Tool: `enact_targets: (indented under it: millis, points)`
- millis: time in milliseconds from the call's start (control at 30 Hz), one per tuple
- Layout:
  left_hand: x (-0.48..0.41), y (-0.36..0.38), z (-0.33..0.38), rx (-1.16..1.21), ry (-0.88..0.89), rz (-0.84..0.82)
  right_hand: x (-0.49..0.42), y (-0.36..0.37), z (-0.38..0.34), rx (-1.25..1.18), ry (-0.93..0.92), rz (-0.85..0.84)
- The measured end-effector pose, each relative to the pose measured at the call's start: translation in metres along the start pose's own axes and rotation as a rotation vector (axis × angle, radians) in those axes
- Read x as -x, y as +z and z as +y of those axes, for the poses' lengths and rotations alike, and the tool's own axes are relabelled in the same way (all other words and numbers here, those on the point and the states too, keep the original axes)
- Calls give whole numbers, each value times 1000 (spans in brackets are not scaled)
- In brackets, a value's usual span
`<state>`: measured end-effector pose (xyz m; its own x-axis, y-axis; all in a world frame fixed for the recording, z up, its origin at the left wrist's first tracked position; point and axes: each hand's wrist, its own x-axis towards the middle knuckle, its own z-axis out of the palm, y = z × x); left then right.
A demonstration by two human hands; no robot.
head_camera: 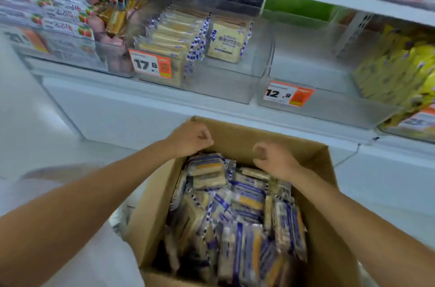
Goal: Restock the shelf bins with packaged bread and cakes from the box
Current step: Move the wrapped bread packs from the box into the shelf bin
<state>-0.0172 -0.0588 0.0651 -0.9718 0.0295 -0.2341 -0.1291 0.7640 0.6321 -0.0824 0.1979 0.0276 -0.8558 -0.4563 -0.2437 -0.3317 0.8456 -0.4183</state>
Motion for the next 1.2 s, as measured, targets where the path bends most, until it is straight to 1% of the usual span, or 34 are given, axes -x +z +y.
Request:
enact_targets:
  millis: [100,200,267,333,400,433,467,533,633,700,733,800,867,900,967,1033,1067,1100,1167,1200]
  points:
    - [-2,32,-16,-33,-6,-107,11,43,56,40,86,-159]
    - [-9,52,-24,-59,-13,-176,0,73,75,129,130,-307]
    - [-12,61,-30,-90,-30,-227,-10,93,75,148,109,-365]
    - [-13,66,-34,-103,-51,-256,-15,116,75,228,33,-440]
    - [-13,70,-35,-94,-62,-262,-13,138,78,397,-47,-431]
    - [-13,70,-35,-84,-66,-256,-15,143,80,437,-67,-378]
    - [-13,71,-35,-68,-74,-248,-17,142,79,423,-73,-323]
    - [-12,70,-34,-39,-83,-244,-24,124,74,297,-56,-264]
    - [-14,71,-33,-22,-89,-218,-29,74,68,-53,22,-178]
    - [-16,71,-26,42,-84,-170,-23,35,57,-329,75,-175]
    - [-17,71,-18,116,-86,-157,-17,17,49,-430,80,-186]
    - [-19,72,3,288,-91,-165,-2,-8,32,-593,60,-210]
    - [-24,76,18,403,-93,-192,15,-20,21,-710,27,-225]
    - [-26,79,23,421,-101,-214,23,-20,19,-738,22,-226]
    - [-26,83,30,447,-110,-285,37,-18,24,-694,31,-191]
    - [-25,88,30,486,-131,-328,46,-9,41,-622,130,-96]
    - [-25,90,27,493,-144,-308,51,-1,53,-574,202,-71]
    - [-27,91,23,488,-162,-275,54,11,69,-495,274,-82]
    - [-29,93,16,527,-210,-230,66,42,93,-320,426,-226]
    - [-29,94,14,574,-240,-226,74,59,100,-290,492,-291]
